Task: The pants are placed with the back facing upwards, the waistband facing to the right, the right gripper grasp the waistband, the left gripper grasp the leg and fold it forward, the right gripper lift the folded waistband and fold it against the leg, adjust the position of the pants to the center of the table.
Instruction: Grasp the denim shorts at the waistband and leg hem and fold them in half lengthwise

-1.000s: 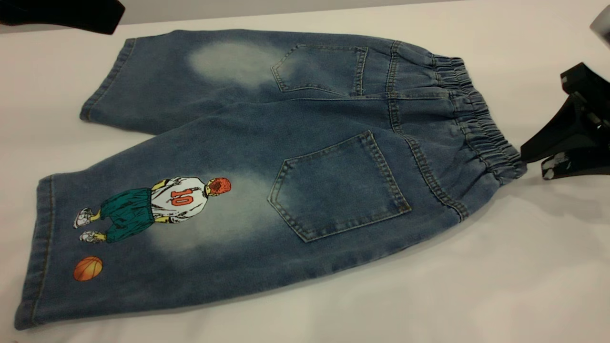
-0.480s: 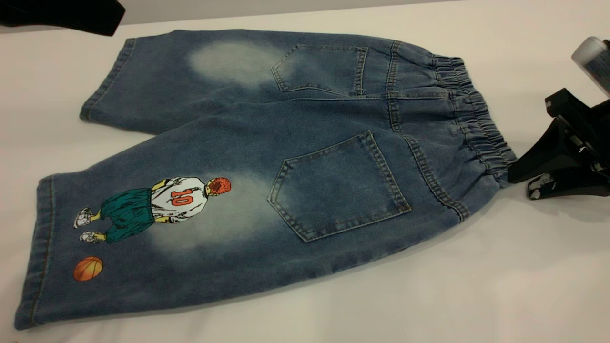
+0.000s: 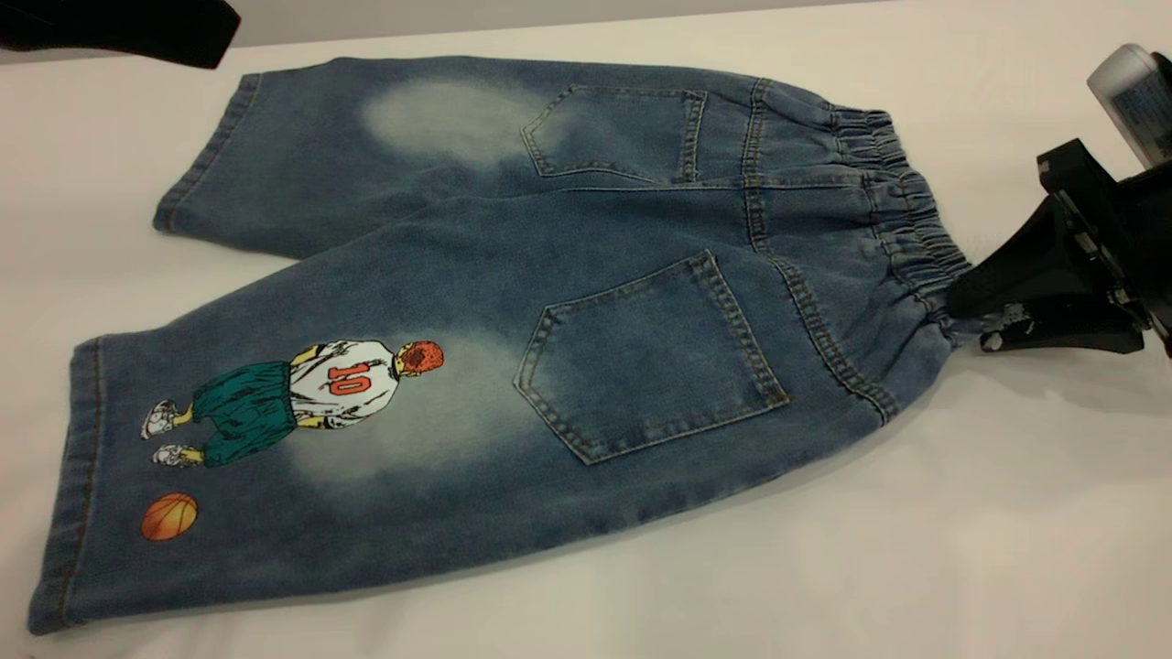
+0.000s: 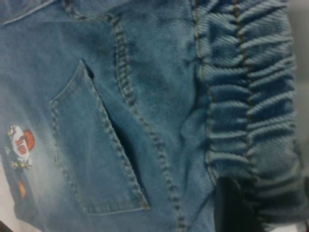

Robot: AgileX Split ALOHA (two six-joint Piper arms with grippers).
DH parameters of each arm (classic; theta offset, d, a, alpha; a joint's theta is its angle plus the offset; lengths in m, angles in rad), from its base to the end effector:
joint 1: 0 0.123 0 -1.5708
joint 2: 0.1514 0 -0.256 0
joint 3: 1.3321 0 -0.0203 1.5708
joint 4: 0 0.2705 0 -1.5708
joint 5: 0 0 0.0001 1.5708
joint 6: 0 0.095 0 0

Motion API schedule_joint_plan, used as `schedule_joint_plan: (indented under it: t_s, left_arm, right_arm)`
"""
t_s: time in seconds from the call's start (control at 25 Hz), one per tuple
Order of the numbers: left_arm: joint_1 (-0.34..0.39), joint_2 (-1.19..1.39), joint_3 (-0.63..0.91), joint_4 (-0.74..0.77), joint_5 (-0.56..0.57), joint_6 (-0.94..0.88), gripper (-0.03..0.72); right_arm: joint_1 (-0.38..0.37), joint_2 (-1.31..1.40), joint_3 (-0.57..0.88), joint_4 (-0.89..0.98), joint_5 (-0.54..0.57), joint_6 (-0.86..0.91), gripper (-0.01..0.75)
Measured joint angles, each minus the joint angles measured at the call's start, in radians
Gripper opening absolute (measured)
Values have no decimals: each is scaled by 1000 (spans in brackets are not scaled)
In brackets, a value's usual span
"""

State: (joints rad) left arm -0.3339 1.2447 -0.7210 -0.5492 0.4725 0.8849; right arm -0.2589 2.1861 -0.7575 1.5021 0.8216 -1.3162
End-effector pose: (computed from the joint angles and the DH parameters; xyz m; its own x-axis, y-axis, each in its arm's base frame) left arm 0.2479 -0.1099 0.2099 -0.4804 0.5537 -0.6802 0.6992 0.7100 0.0841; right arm 0.2778 -0.0017 -0.0154 -0.9337 0.3556 -0.0427 0.2109 0.6423 0.7369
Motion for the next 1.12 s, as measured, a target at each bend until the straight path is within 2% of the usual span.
schedule_joint_plan:
  t_s: [0.32,0.64,0.76,0.96,1.12]
  left_arm:
    - [0,0,0,1,0,4,370]
    - [0,0,0,1,52,30,370]
    - [0,0,0,8,52,30,370]
    - [0,4,11,73,76,-3,356]
    - [0,45,68,161,93,-72,353]
  right_arm:
    - [0,33,0,37,5,-10,241]
    - [0,70,0,124,100,-88,239]
    - [0,70,0,133,98,-92,199]
    - [0,70,0,145,98,-92,49]
    - [0,70,0,163,98,-92,36]
